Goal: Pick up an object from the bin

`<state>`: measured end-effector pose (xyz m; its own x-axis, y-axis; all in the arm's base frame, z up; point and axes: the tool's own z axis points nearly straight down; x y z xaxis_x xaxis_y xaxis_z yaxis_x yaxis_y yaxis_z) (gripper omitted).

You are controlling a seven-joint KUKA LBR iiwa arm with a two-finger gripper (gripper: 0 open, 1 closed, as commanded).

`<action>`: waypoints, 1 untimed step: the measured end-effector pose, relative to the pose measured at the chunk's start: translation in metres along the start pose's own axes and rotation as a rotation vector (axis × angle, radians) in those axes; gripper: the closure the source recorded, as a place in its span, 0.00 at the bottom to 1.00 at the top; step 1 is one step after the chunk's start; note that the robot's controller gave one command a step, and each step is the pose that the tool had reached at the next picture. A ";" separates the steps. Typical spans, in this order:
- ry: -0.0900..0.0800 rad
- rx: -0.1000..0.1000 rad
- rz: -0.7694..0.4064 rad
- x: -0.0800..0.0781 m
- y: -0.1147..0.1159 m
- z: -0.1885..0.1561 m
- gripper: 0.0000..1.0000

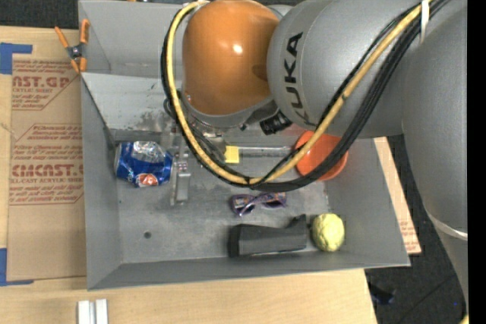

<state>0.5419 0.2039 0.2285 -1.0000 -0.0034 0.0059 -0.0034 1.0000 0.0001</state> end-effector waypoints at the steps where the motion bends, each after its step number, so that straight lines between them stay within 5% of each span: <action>1: -0.008 -0.002 0.002 -0.002 -0.001 -0.005 0.00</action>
Offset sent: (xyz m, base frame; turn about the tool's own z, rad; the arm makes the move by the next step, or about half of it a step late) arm 0.0339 0.0402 -0.0450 -0.1014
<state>0.5439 0.2029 0.2330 -1.0000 -0.0012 -0.0019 -0.0012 1.0000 0.0019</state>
